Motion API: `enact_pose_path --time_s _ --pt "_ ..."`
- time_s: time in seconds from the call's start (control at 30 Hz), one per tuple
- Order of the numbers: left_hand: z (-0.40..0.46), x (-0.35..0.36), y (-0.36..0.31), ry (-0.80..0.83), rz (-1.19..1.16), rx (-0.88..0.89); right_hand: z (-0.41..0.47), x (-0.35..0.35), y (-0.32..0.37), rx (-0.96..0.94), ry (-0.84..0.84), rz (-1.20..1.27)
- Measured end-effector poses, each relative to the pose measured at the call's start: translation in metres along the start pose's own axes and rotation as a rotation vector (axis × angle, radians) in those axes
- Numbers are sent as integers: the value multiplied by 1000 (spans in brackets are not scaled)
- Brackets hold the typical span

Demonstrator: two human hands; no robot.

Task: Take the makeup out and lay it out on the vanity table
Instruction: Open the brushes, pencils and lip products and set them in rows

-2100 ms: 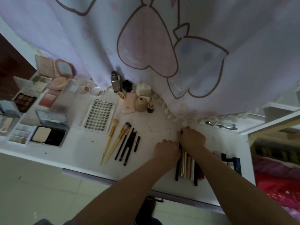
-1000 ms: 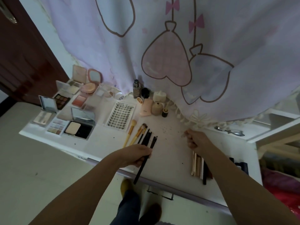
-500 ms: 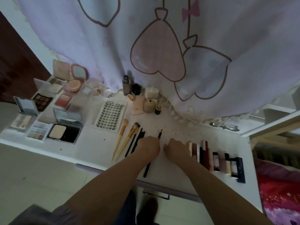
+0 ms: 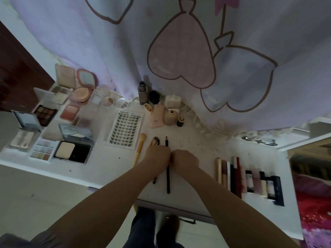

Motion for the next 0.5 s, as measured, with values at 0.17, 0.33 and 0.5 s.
enact_pose_path --time_s 0.17,0.33,0.5 --pt "-3 -8 -4 -39 -25 42 -10 -14 -15 -34 -70 92" --pt "-9 -12 -64 -170 -155 181 -25 -49 -91 55 -212 147" --pt "-15 11 -145 -28 -337 208 -31 -50 -140 151 -94 160"
Point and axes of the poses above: each hand's wrist, its own z-axis towards the middle knuckle, its own x-axis out of the palm, y = z × x, the point moved 2 cm from there along z, towards the middle knuckle, and after that the axes turned 8 degrees about y, right-handed, at the moved point
